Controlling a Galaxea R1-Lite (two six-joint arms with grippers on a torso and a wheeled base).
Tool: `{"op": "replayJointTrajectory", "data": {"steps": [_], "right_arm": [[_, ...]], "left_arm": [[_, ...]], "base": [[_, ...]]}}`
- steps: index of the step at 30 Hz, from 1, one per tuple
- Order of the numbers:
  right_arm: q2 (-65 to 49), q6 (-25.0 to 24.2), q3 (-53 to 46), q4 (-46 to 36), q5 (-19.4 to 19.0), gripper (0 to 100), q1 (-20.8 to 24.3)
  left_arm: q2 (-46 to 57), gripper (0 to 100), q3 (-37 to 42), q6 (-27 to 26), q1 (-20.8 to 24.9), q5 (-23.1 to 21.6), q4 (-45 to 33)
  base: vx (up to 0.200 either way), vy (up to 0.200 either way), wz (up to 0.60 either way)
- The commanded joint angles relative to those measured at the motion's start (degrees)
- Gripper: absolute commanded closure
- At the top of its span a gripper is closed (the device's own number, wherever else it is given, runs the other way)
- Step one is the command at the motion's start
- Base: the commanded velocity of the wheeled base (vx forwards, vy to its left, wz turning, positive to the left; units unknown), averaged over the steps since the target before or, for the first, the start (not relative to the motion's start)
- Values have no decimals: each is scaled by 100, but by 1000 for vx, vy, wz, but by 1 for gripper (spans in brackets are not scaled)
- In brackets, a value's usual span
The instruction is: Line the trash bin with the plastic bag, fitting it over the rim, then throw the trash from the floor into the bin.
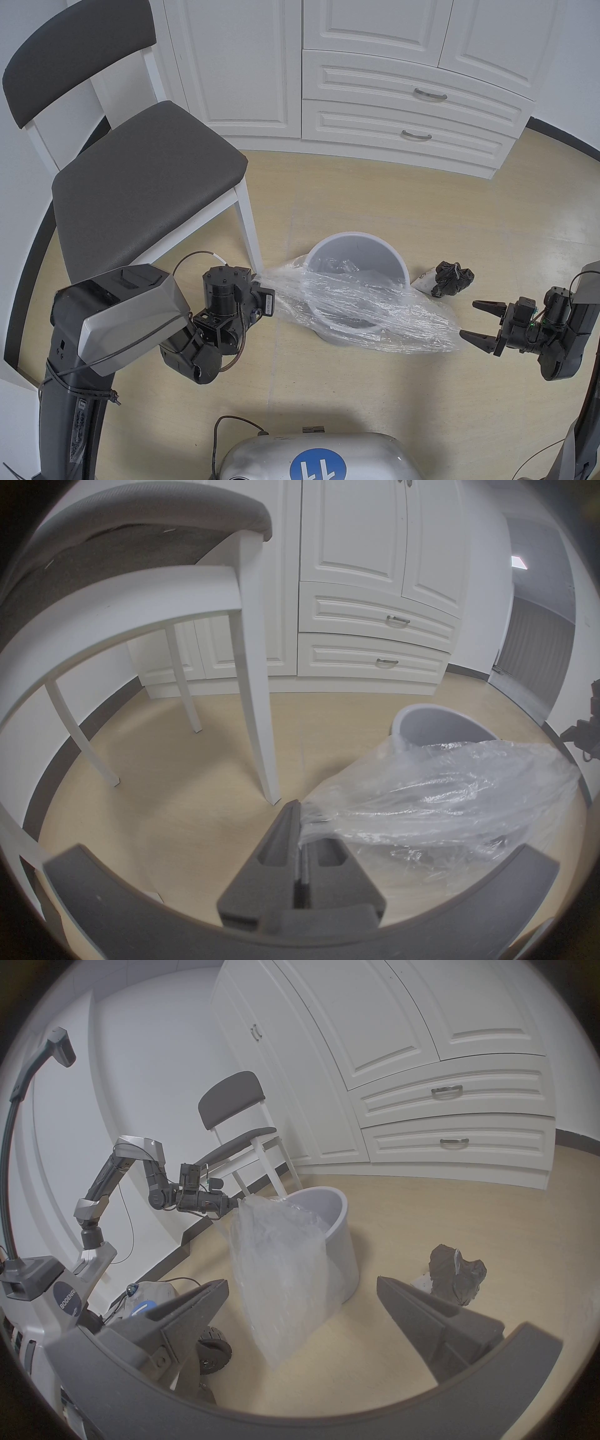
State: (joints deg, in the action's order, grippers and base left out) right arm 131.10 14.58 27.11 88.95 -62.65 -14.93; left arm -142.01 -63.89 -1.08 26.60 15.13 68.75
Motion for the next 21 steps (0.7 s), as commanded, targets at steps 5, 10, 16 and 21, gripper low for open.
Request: {"op": "replayJointTrajectory", "data": {"steps": [5,10,16,21], "right_arm": [[-445,1,-39,105,903,0,579],[-831,36,-206,105,2424,0,1344],[-1174,124,-391,105,4234,0,2574],[-1183,106,-373,105,5606,0,3559]], "left_arm": [[349,100,360,12,363,34,77],[367,100,281,21,443,183,103],[332,100,-27,73,478,263,138],[235,100,-238,91,478,412,200]], "base": [[0,0,0],[0,0,0],[0,0,0],[0,0,0]]}}
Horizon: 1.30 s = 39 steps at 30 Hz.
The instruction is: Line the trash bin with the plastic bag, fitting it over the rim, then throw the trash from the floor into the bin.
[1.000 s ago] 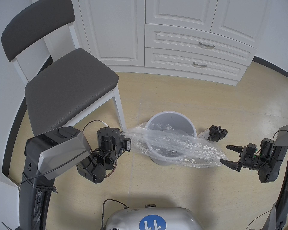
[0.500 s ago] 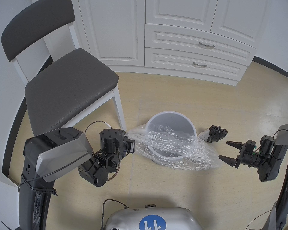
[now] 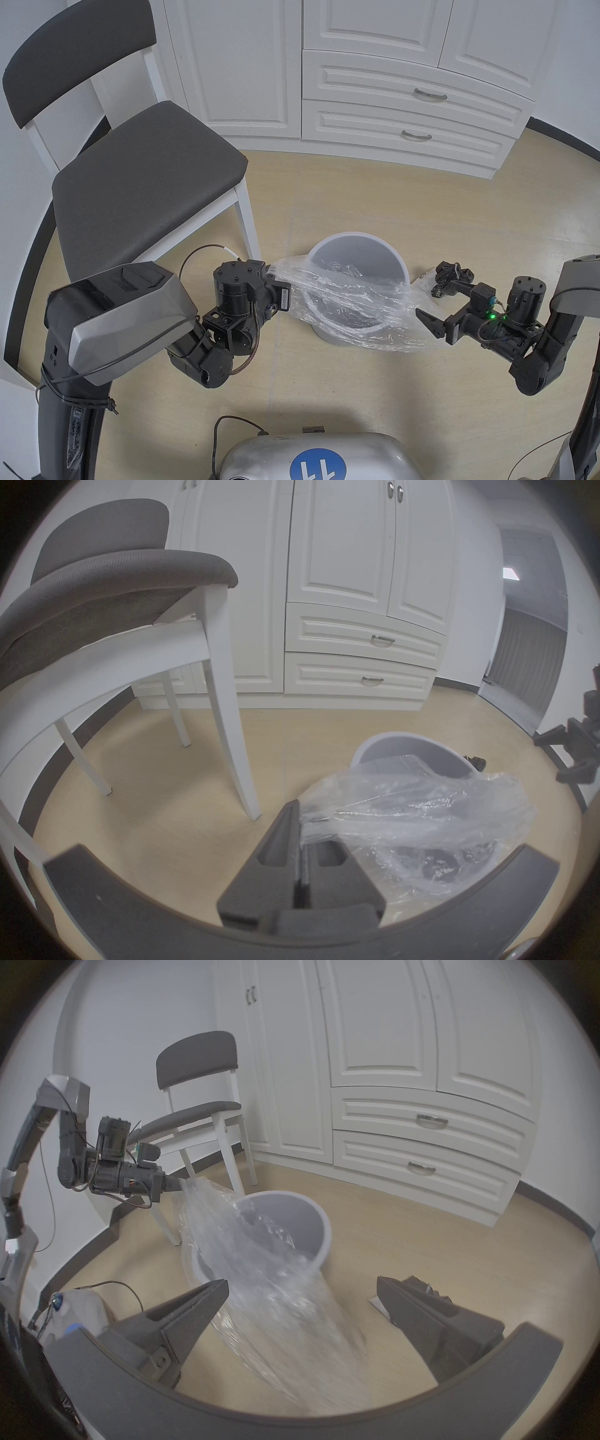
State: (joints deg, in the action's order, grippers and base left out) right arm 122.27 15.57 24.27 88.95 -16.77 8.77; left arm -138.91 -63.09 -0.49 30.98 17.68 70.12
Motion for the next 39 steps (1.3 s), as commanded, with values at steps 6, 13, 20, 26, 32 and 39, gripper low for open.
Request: {"op": "replayJointTrajectory", "data": {"steps": [6,13,20,26,32,39], "right_arm": [[-239,25,-168,105,1721,0,1866],[-2,201,-212,105,1757,0,2191],[570,333,297,105,2864,0,2463],[921,219,711,105,3374,0,2841],[948,210,807,105,3637,0,3105],[1123,210,1273,105,3954,0,2982]], "left_arm": [[-268,100,-600,181,31,227,415],[-268,100,-608,181,40,227,599],[-268,100,-591,172,58,219,696],[-277,100,-564,181,84,219,731],[-277,100,-529,163,93,227,837],[-277,0,-529,163,110,227,845]], "base": [[0,0,0],[0,0,0],[0,0,0],[0,0,0],[0,0,0],[0,0,0]]}}
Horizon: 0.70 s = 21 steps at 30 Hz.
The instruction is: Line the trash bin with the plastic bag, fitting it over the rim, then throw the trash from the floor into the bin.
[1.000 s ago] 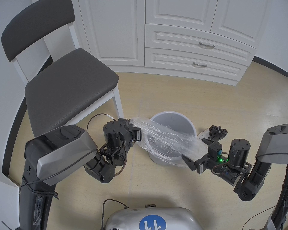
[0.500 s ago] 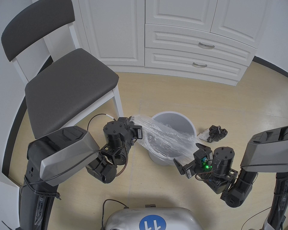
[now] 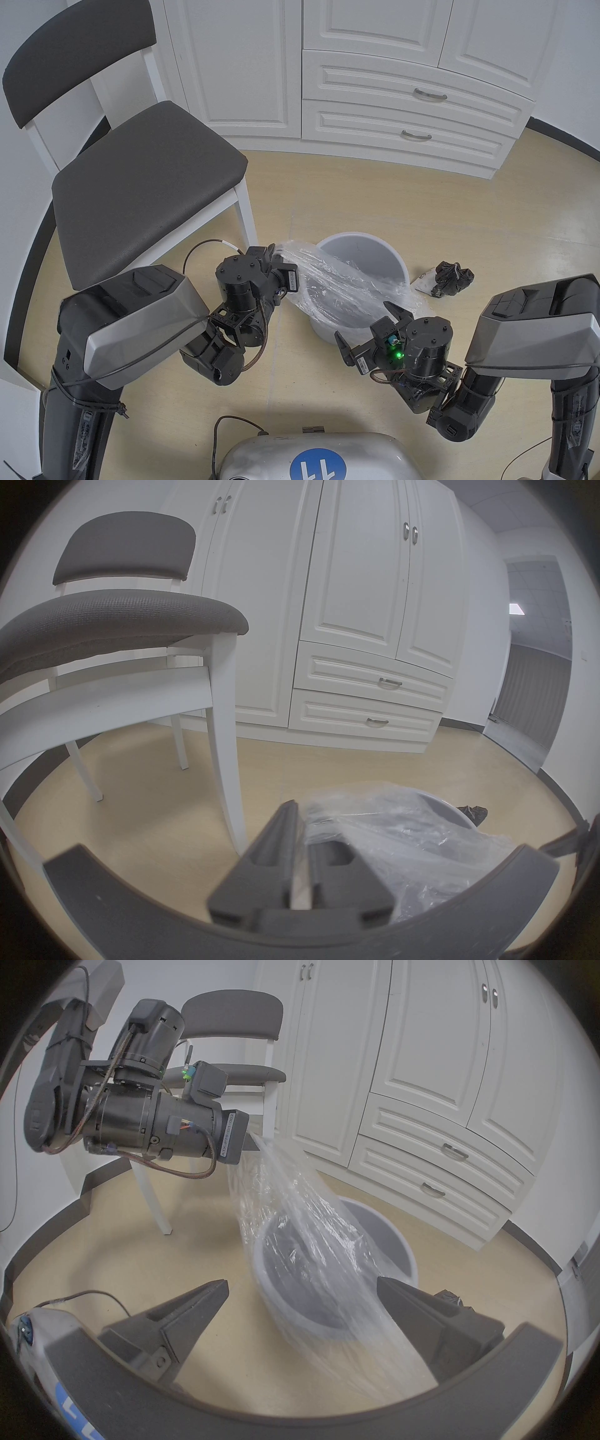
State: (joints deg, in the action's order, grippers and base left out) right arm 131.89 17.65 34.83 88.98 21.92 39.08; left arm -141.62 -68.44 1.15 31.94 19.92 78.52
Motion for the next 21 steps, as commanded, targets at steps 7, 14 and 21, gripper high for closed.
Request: {"op": "replayJointTrajectory", "data": {"steps": [7,14,21], "right_arm": [[320,1,411,102,111,0,-129],[636,1,1035,102,515,0,-393],[522,28,1096,102,524,0,-568]], "left_arm": [[-15,0,-12,-9,14,3,14],[-173,0,-64,-123,5,-23,322],[-261,0,-64,-282,-21,-32,392]], "base": [[0,0,0],[0,0,0],[0,0,0]]}}
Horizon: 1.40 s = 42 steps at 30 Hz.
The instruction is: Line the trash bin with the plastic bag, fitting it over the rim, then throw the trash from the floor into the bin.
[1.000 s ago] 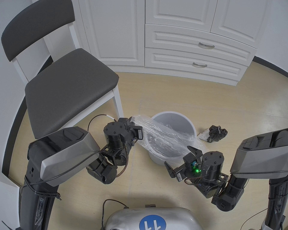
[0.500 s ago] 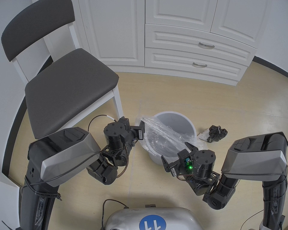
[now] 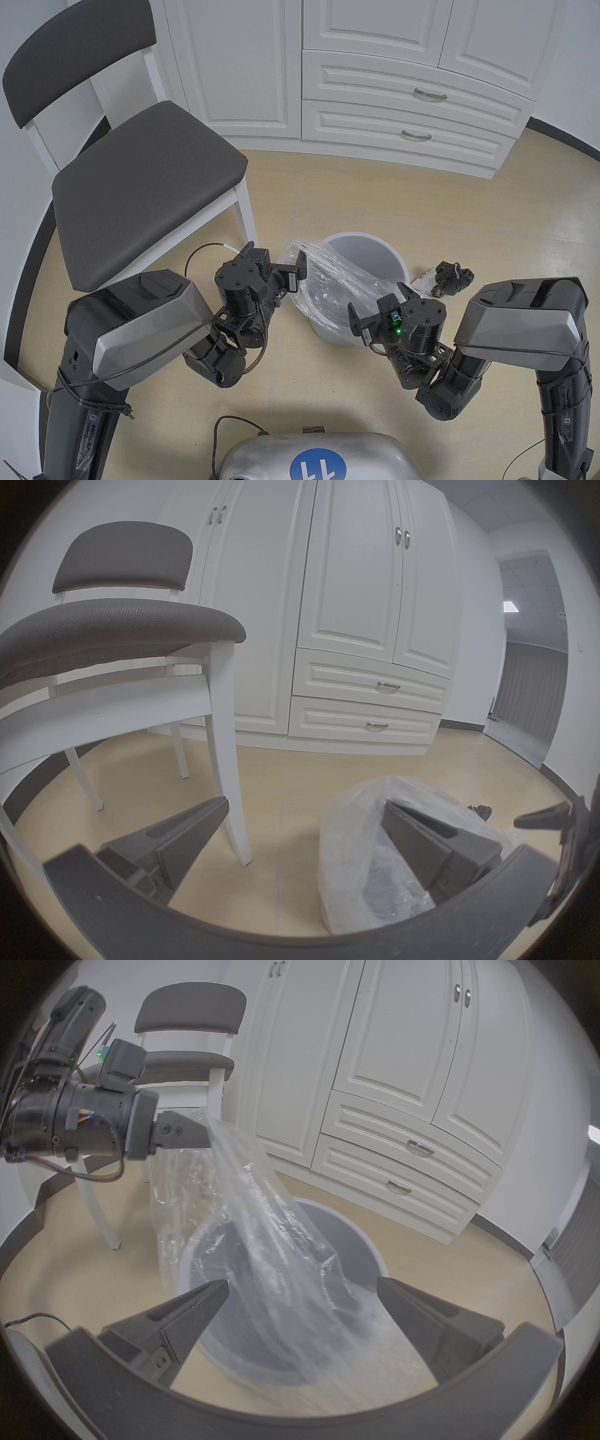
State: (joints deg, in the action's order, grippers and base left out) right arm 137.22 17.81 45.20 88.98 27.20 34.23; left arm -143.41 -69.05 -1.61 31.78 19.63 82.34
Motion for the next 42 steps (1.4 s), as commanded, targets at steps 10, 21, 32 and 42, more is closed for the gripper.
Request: {"op": "replayJointTrajectory", "data": {"steps": [10,21,32,42], "right_arm": [[103,12,287,102,5,0,-180],[455,12,340,102,5,0,-180],[525,-6,665,102,75,0,-215],[358,-111,947,102,102,100,-233]], "left_arm": [[15,0,691,-76,-40,-337,72],[76,0,1209,-375,-76,-970,547],[68,0,1227,-384,-67,-970,547],[59,0,1236,-402,-32,-961,547]], "base": [[0,0,0],[0,0,0],[0,0,0],[0,0,0]]}}
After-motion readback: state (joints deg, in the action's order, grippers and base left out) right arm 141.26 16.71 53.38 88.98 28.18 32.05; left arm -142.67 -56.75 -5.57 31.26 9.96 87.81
